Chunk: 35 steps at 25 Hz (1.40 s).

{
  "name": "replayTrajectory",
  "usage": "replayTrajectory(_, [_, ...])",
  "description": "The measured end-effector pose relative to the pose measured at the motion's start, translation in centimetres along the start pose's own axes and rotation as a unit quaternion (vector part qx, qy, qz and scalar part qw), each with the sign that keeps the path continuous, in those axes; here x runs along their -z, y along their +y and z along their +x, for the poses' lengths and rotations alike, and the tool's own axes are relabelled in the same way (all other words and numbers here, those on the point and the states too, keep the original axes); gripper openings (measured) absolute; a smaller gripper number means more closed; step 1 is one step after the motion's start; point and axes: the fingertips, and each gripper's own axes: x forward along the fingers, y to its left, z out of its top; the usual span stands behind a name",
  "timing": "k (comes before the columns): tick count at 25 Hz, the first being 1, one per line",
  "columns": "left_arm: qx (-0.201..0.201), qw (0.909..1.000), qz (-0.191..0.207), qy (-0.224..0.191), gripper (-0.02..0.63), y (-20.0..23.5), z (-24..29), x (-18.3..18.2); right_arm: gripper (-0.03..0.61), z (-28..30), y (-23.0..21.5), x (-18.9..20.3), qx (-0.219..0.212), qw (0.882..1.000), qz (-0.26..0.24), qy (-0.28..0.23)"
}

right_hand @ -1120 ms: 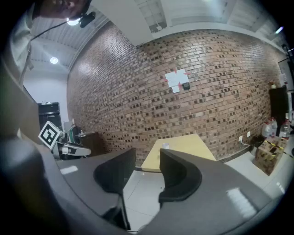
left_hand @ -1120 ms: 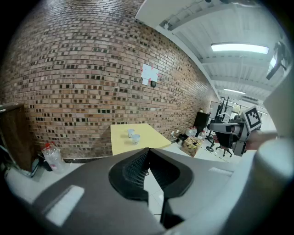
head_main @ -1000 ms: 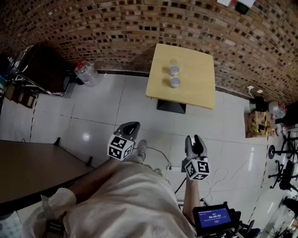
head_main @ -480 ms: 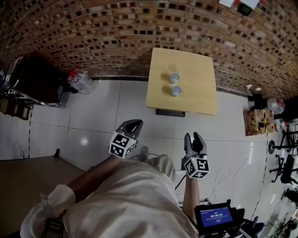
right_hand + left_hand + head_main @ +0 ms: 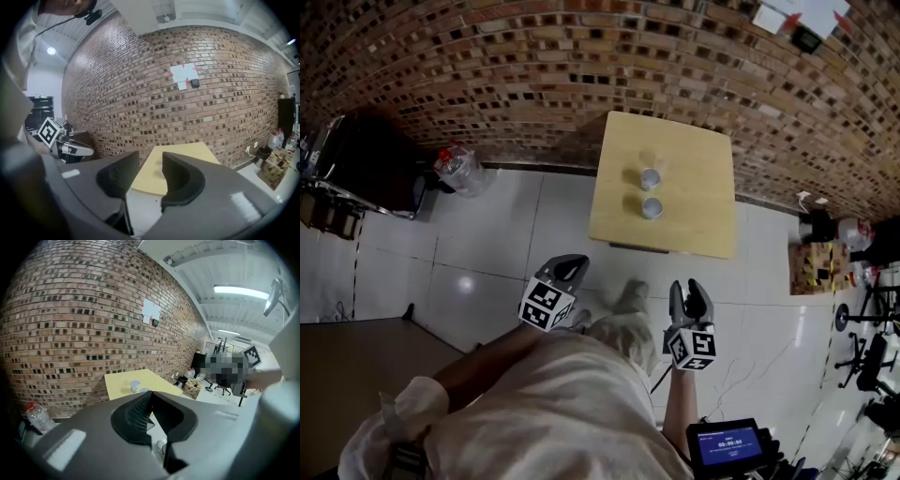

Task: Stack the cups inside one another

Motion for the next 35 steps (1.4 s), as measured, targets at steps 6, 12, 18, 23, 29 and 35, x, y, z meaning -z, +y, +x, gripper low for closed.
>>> replayTrajectory(6, [-0.026,0.9995,-0.010,0.017,0.020,1.2,5.4,-2.1,0.144,5.7,-3.1,-2.2,-0.039,0.999,-0.015,0.011])
replayTrajectory(12, [-0.041,0.9990,-0.008,0.019,0.020,-0.2,11.0,-6.5,0.144,9.9,-6.4,-4.7,-0.099,0.992,-0.066,0.043])
replayTrajectory(18, [-0.069,0.9972,-0.021,0.017,0.020,-0.9,14.0,-8.6,0.140,12.3,-9.7,-5.9,-0.136,0.985,-0.080,0.064])
replayTrajectory(23, [-0.099,0.9942,-0.040,0.015,0.020,-0.5,14.9,-9.3,0.139,13.9,-11.3,-6.3,-0.160,0.980,-0.087,0.073])
replayTrajectory(29, [-0.121,0.9912,-0.053,0.005,0.020,0.0,16.1,-9.6,0.138,15.6,-11.2,-6.8,-0.192,0.974,-0.103,0.070])
replayTrajectory(35, [-0.131,0.9898,-0.057,0.007,0.020,0.3,18.3,-10.9,0.137,17.4,-13.3,-7.8,-0.203,0.971,-0.104,0.077])
